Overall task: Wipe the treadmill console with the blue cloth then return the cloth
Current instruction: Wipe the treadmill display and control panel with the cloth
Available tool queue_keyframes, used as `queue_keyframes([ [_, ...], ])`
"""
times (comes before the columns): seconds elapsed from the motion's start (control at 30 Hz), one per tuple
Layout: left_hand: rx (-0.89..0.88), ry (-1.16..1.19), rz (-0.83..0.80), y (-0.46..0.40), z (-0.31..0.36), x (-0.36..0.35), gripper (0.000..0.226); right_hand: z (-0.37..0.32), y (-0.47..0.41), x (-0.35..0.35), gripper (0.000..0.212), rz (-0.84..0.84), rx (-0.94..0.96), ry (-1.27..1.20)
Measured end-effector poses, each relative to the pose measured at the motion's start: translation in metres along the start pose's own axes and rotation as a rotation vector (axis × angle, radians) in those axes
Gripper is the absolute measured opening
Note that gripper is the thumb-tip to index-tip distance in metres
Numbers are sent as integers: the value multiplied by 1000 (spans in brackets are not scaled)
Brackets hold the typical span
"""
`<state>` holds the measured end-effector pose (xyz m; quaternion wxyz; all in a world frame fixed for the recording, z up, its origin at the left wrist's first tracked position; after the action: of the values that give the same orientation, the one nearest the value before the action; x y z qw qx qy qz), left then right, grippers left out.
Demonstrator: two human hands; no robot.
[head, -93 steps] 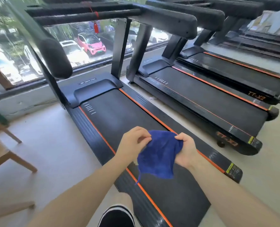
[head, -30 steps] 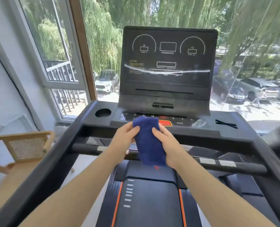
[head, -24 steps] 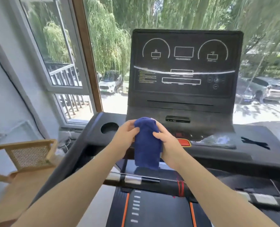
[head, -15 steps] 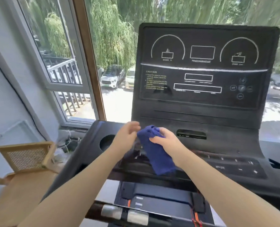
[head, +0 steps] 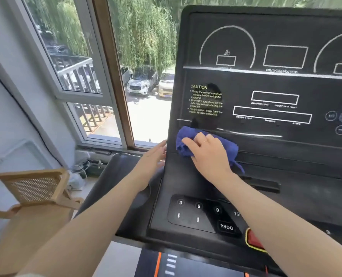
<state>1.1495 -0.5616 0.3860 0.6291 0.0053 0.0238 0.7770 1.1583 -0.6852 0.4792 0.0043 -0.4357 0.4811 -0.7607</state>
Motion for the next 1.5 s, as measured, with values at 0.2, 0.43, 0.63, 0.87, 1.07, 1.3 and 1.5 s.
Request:
queue_keyframes([
  [0.2, -20, 11, -96, -8, -15, 5, 34, -47, 17, -45, 47, -276, 175, -120],
  [0.43, -68, -49, -163, -14, -22, 5, 38, -84, 51, -54, 40, -619, 288, -270],
  [0.63, -111, -20, -158, -22, -7, 9, 35, -67, 29, -44, 41, -291, 502, 71],
  [0.87, -203, -39, -197, -34, 26, 3, 49, -3, -43, -9, 44, 165, 80, 265],
  [1.07, -268, -185, -274, -41, 28, -9, 71, -21, -14, -24, 51, 44, 173, 163],
  [1.3, -258, -194, -301, -39, 33, -8, 70, 8, -58, -12, 51, 120, 206, 225],
  [1.5, -253, -261, -295, -42, 30, -5, 71, 29, -92, 4, 54, 202, -22, 242],
])
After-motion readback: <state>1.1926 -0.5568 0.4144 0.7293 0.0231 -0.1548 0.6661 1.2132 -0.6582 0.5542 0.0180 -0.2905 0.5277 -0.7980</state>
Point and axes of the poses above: each hand's wrist, its own y-axis away from the middle knuckle, its own x-axis out of the back of the hand, z = x × y, the point moved 10 cm from there along -y, towards the middle knuckle, and after that the axes turned 4 degrees about -x, right-handed, at the moved point
